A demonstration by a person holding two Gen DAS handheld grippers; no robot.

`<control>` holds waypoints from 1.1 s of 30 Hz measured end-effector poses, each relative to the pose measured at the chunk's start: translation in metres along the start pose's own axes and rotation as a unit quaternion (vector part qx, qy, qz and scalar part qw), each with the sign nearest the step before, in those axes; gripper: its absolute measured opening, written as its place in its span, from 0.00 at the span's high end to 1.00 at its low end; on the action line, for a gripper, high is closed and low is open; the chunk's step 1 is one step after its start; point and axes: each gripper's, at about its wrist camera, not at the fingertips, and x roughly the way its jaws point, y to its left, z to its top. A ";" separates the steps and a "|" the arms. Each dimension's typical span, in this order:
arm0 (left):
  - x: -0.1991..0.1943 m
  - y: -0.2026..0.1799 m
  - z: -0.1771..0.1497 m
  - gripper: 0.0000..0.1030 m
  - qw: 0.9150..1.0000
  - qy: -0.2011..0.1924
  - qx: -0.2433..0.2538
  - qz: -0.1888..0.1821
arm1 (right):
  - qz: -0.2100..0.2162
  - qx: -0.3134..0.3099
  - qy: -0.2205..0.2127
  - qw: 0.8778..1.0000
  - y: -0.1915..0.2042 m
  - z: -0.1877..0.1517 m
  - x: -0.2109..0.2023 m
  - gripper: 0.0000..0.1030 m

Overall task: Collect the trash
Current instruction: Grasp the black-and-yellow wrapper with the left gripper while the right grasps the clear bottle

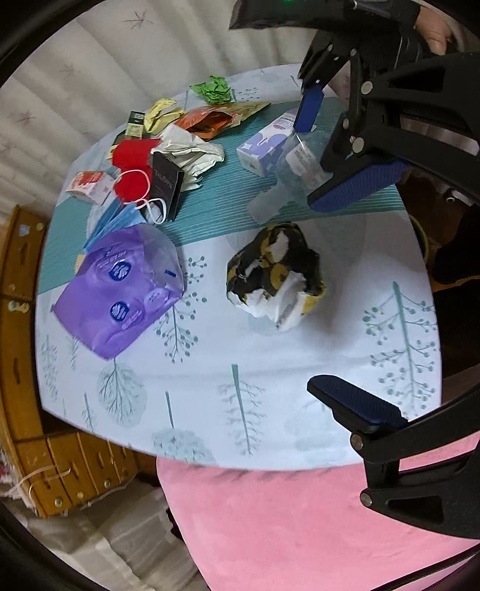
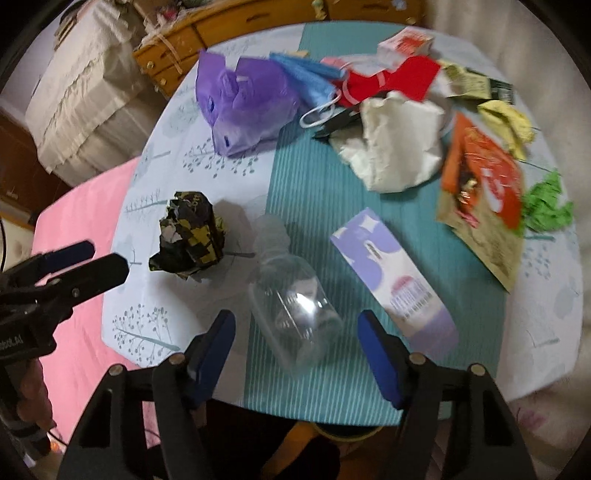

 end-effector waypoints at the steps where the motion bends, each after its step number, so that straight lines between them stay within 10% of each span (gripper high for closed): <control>1: 0.004 0.000 0.004 0.14 1.000 0.007 0.003 -0.005 | 0.000 -0.006 0.012 1.000 0.000 0.003 0.005 0.33; 17: 0.071 -0.018 0.039 0.14 0.995 0.086 0.045 -0.001 | 0.039 0.000 0.060 0.997 0.004 0.008 0.032 0.45; 21: 0.074 -0.019 0.038 0.51 0.994 0.092 0.043 -0.039 | 0.044 0.016 0.046 0.998 0.003 0.002 0.023 0.46; 33: 0.031 -0.022 0.017 0.62 0.999 0.027 0.035 -0.028 | 0.051 0.025 -0.001 0.998 0.004 -0.014 -0.002 0.49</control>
